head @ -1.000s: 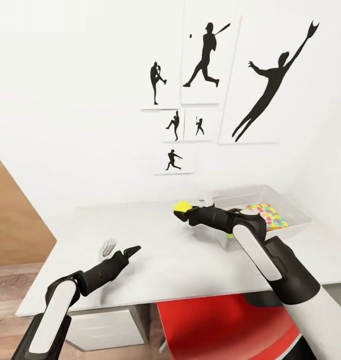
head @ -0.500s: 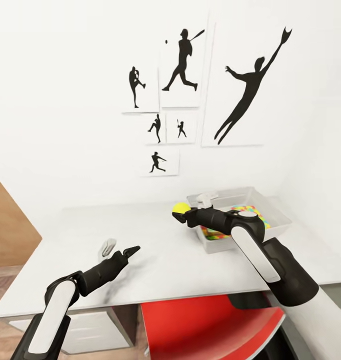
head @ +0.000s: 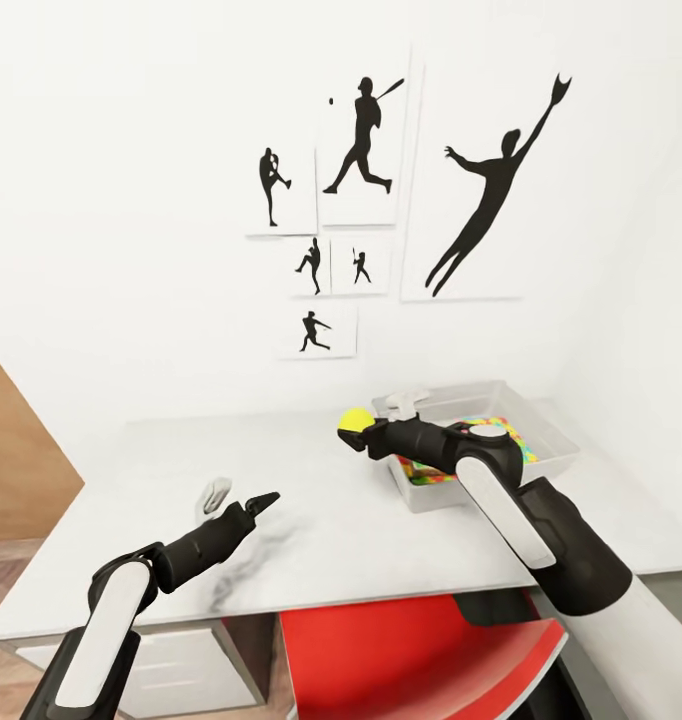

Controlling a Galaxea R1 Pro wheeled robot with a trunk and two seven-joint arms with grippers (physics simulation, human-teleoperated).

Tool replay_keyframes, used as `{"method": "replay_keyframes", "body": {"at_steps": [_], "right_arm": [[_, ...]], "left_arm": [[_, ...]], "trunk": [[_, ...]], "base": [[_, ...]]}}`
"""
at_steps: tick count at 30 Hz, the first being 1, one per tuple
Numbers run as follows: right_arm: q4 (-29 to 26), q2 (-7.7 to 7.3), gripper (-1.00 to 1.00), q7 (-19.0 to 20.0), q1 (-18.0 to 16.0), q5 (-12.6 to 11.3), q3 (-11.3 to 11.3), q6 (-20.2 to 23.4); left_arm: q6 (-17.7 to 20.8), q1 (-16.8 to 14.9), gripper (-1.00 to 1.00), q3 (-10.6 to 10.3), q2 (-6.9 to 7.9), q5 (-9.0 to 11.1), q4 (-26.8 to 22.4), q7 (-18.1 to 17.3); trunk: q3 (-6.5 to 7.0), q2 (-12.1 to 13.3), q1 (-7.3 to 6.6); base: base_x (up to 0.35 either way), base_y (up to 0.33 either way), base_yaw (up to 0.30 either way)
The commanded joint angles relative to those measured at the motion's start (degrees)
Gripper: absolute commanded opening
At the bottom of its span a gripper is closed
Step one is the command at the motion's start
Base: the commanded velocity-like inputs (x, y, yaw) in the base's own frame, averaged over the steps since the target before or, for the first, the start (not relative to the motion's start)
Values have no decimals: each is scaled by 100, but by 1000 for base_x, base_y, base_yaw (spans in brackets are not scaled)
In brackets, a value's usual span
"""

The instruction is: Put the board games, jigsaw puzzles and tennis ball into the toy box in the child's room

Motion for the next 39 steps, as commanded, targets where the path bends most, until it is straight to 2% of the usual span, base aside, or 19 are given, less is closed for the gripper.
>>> {"method": "replay_keyframes", "body": {"at_steps": [1,7,11,13,14,15,17,21,25,39], "right_arm": [[-6,-4,-100,-62,-10,-65,15,10],[-6,-82,-100,-56,-43,-65,-89,18],[3,-70,-100,-83,-53,-64,-315,66],[149,-61,-100,-328,-87,-61,-824,128],[246,-54,-100,-431,-110,-60,-949,136],[686,-48,-100,-729,-291,-58,-1240,148],[1148,-73,-100,-892,-502,-57,-1408,137],[1392,-122,-100,-991,-640,-55,-1523,85],[1140,-181,-100,-998,-576,-46,-1552,35],[533,-180,-100,-1018,-291,-41,-1497,96]], "left_arm": [[26,-3,100,4,0,60,-8,59],[26,2,100,15,3,60,-10,59],[26,9,100,22,6,63,-14,55],[26,25,100,33,13,71,-22,46],[26,27,100,35,15,72,-23,43],[26,31,100,42,18,75,-26,38],[26,31,100,47,19,82,-27,35],[26,34,100,50,20,96,-28,33],[26,35,100,47,25,110,-28,34],[26,47,100,43,21,67,-23,48]], "trunk": [[1,-7,2],[58,-7,2],[95,-7,2],[114,-7,2],[123,-7,2],[132,-7,2],[147,-7,2],[160,-7,2],[162,-7,2],[163,-7,2]], "base": [[0,0,0],[0,0,0],[0,0,0],[0,0,0],[0,0,0],[0,0,0],[0,0,0],[0,0,0],[0,0,0],[163,-114,0]]}}
